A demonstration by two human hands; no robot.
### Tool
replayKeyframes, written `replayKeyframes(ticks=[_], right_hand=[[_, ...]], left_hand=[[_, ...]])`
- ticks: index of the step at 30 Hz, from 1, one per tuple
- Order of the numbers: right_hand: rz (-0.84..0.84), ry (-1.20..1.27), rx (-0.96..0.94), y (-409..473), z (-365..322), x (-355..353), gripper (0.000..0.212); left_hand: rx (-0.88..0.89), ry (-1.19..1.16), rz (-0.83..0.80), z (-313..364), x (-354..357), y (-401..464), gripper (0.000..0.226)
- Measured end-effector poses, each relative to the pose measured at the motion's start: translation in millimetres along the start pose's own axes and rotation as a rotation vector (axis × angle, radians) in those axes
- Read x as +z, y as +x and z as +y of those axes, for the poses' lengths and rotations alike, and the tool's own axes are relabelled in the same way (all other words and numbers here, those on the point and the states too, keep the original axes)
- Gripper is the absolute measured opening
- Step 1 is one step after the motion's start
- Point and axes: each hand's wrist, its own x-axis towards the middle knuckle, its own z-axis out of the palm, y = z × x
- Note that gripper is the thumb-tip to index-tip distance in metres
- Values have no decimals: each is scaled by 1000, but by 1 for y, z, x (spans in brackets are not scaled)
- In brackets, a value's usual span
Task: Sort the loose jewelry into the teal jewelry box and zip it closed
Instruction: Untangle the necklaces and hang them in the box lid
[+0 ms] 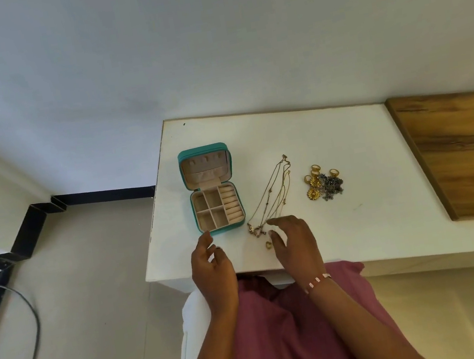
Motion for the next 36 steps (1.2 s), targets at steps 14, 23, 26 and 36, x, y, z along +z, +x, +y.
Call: replayKeyframes(ticks=[14, 23, 26, 36], right_hand=[[-238, -344, 15, -10, 10, 7, 36], [-184, -396, -63, -12, 13, 14, 13], [-133, -281, -8, -9, 15, 9, 18], [57, 170, 196, -4, -6, -25, 7]], left_hand=[[29, 166, -228, -4, 17, -18, 24], [39, 155, -243, -3, 19, -16, 22], [37, 136, -248, -1, 18, -17, 21], [-287, 108, -468, 22, 33, -10, 23]])
